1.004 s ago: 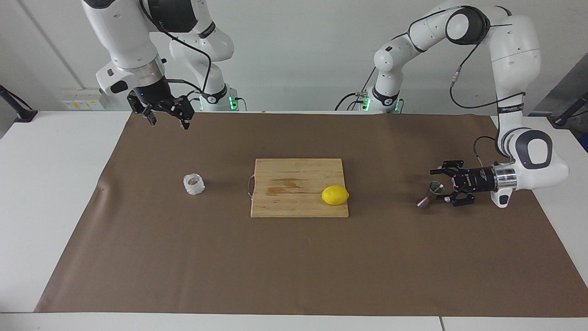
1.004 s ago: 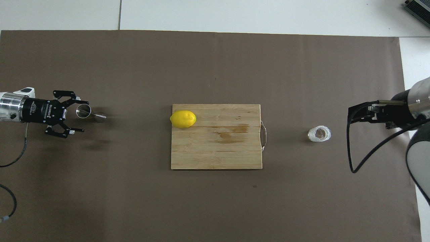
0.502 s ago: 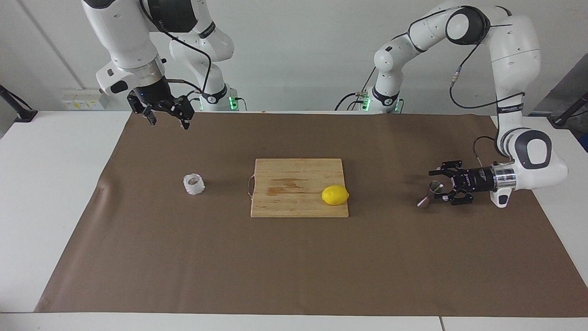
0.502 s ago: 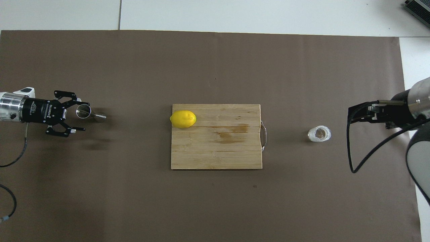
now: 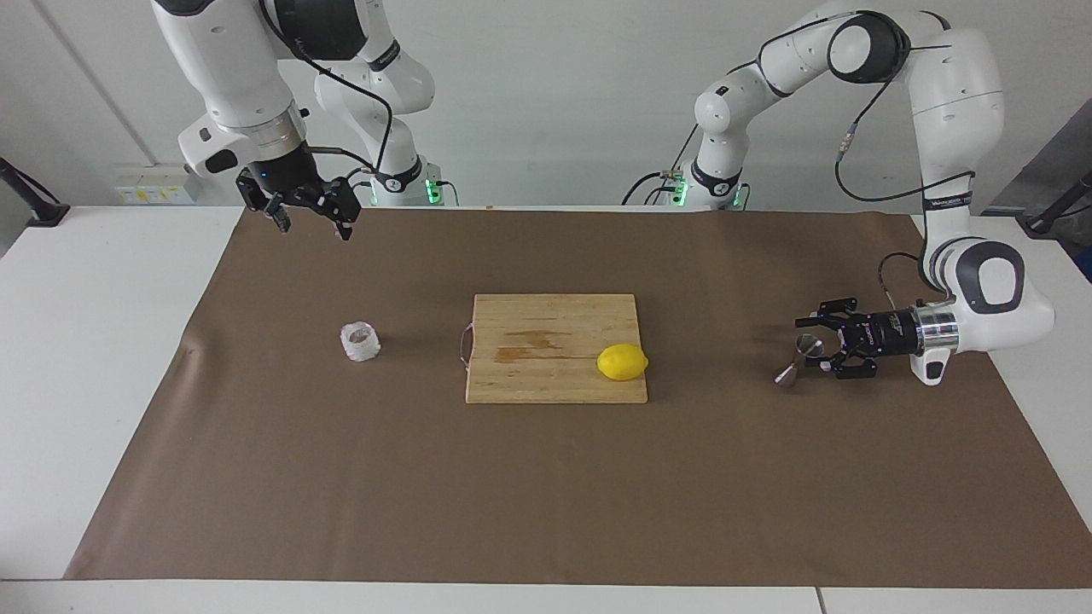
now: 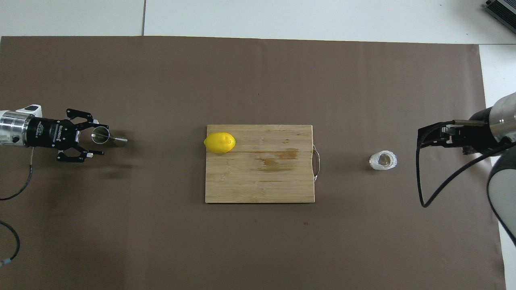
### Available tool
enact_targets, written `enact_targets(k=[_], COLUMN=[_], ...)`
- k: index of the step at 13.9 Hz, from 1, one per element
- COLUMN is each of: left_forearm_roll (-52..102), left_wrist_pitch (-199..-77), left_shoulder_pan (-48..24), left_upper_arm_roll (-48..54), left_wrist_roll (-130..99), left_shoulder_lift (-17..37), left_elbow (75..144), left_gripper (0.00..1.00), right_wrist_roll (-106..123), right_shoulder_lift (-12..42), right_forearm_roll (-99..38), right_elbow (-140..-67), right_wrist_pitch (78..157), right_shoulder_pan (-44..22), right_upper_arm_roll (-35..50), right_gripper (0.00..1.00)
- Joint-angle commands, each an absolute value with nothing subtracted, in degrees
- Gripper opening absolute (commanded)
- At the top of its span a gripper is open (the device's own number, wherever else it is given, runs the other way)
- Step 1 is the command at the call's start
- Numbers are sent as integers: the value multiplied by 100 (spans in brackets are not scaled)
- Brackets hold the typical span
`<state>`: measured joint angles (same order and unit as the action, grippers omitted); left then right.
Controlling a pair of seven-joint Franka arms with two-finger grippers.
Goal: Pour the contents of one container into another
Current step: 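Close the left gripper on the steel cup and lift it, then carry the steel cup with the left gripper onto the wooden board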
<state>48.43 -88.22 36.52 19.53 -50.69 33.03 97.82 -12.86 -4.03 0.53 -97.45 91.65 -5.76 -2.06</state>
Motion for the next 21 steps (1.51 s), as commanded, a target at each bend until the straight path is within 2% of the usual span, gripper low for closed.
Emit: enact_targets(k=[1,3,4,14,21], left_forearm_roll=[4808,4816,4825,5588,6213], left_wrist_pitch=[-9026,-9026,-9026,-8763,-8876], left_shoulder_pan=[3762,3762,3762,3639,2656], left_upper_arm_roll=[2057,2057,2065,2530,2514], left_wrist_roll=[-5098,-5106,-5098,-5563,-6064], left_shoulder_lift=[3261,3261,3261,3068,2567], left_elbow=[9879,9879,9879,9686,9835], left_gripper=[24,2,0,0,0], right_wrist_roll=[-1204,-1204,-1204,-1204,-1204], right_shoulder_lift=[-492,-492,-492,-492,-492], right_forearm_roll=[-105,-105,-105,-105,-105], right_elbow=[-9800,-9800,-9800,-9800,-9800], right_wrist_pitch=[9132,9132,9132,9132,9132], right_shoulder_pan=[-554,-554,-554,-554,-554], right_upper_arm_roll=[-237,-237,-237,-237,-237], right_gripper=[100,100,100,100,100])
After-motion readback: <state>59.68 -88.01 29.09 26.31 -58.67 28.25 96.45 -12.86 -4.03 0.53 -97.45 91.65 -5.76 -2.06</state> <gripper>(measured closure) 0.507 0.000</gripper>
